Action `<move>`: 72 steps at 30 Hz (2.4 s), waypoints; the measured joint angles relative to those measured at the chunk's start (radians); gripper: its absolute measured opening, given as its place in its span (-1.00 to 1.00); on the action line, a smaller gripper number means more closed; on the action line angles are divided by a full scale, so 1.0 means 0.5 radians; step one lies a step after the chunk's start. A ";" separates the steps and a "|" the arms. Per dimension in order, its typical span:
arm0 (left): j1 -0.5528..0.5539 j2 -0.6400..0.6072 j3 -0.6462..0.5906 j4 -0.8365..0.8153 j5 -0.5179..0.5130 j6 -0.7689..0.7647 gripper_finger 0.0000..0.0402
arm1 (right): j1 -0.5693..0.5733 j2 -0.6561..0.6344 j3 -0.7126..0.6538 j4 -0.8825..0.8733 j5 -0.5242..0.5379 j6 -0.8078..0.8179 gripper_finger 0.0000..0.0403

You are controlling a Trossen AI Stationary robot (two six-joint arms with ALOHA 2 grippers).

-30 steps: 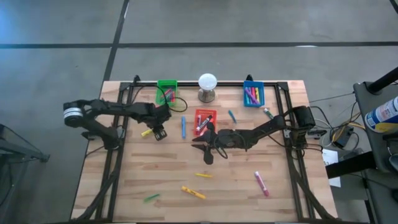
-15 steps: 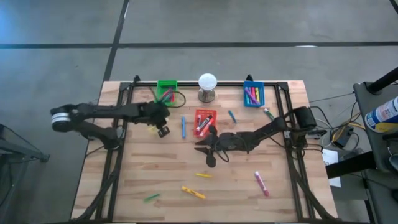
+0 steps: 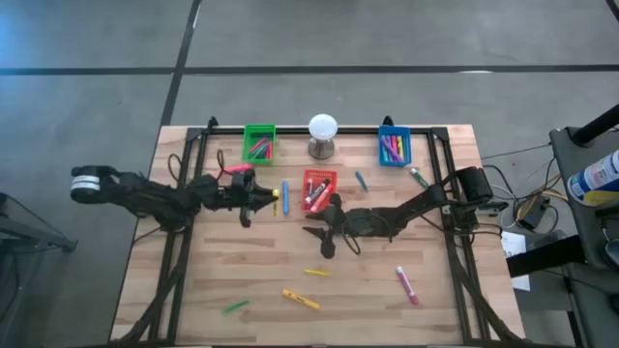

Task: Pick & Place Markers
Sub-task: Put the yellow highlighter into the blue bin

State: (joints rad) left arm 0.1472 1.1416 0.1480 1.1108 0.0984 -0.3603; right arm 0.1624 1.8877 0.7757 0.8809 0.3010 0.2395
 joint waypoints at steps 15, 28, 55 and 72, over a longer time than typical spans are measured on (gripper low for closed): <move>-0.187 0.555 0.376 0.255 0.117 0.272 -0.77 | -0.095 0.017 0.158 0.293 -0.100 -0.105 0.11; -0.188 0.690 0.480 0.398 0.175 0.255 -0.76 | -0.098 0.015 0.189 0.237 -0.131 -0.123 -0.40; -0.045 0.030 0.058 0.193 -0.042 0.503 -0.31 | -1.265 -1.201 0.124 -2.667 0.603 0.322 -0.71; -0.045 0.037 0.058 0.167 -0.042 0.511 -0.31 | -1.858 -0.723 0.121 -2.571 0.343 -0.023 -0.71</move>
State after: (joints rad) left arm 0.1249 1.1603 0.1768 1.1942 0.0776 -0.1047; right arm -0.7664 1.5264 0.8364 -0.4047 0.4724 0.2281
